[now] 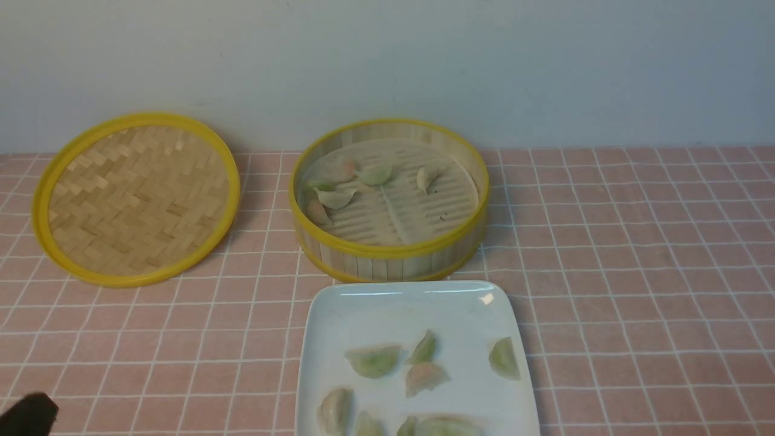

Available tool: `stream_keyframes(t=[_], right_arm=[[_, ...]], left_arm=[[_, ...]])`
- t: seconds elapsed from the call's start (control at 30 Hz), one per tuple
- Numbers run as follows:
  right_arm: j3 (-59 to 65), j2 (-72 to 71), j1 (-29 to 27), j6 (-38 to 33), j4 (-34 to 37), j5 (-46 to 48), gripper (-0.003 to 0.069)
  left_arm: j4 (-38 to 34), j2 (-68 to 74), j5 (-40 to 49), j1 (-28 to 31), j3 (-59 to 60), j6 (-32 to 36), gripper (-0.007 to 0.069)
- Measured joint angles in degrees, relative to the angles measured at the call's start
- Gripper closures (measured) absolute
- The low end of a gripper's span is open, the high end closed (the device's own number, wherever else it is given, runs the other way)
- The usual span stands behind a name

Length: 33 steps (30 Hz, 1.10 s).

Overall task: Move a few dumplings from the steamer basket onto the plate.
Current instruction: Use the left arm to grab a dumpling from the steamer

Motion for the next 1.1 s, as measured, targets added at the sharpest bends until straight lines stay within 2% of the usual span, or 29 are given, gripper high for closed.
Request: stream_keyframes(t=[0.03,0.07,0.13,0.23,0.3,0.47,0.53,0.67,0.77,0.87,1.1], right_arm=[[0.0,0.0,0.0,0.0,0.0,0.0,0.0673],[0.0,0.0,0.0,0.0,0.0,0.0,0.0673],[0.0,0.0,0.0,0.0,0.0,0.0,0.0673],[0.0,0.0,0.0,0.0,0.0,0.0,0.0673],[0.0,0.0,0.0,0.0,0.0,0.1,0.0673],[0.0,0.0,0.0,0.0,0.0,0.1,0.0673],[0.0,0.0,0.0,0.0,0.0,0.1,0.0673],[0.0,0.0,0.0,0.0,0.0,0.1,0.0673],[0.0,0.0,0.0,0.0,0.0,0.1,0.0673],[0.0,0.0,0.0,0.0,0.0,0.1,0.0673],[0.0,0.0,0.0,0.0,0.0,0.1,0.0673]], left_arm=[[-1.7,0.0,-2.4,0.0,0.0,-0.2,0.0631],[-5.3,0.0,-9.2,0.0,0.0,-0.6,0.0631],[-9.4,0.0,-17.2,0.0,-0.8,-1.1,0.0631],[-11.0,1.0,-17.4,0.0,-6.6,-1.1,0.0631],[-9.8,4.9,-12.5,0.0,-14.2,-0.5,0.0631],[-6.3,26.0,15.0,0.0,-36.2,2.9,0.0631],[-6.2,36.4,27.2,0.0,-44.1,6.5,0.0631],[-5.7,55.5,43.6,0.0,-58.5,14.9,0.0631],[-4.0,67.2,48.5,-1.5,-66.7,17.3,0.0631],[-0.3,75.0,49.1,-5.0,-72.3,17.5,0.0631],[12.5,94.9,52.2,-14.8,-89.3,11.7,0.0631]])
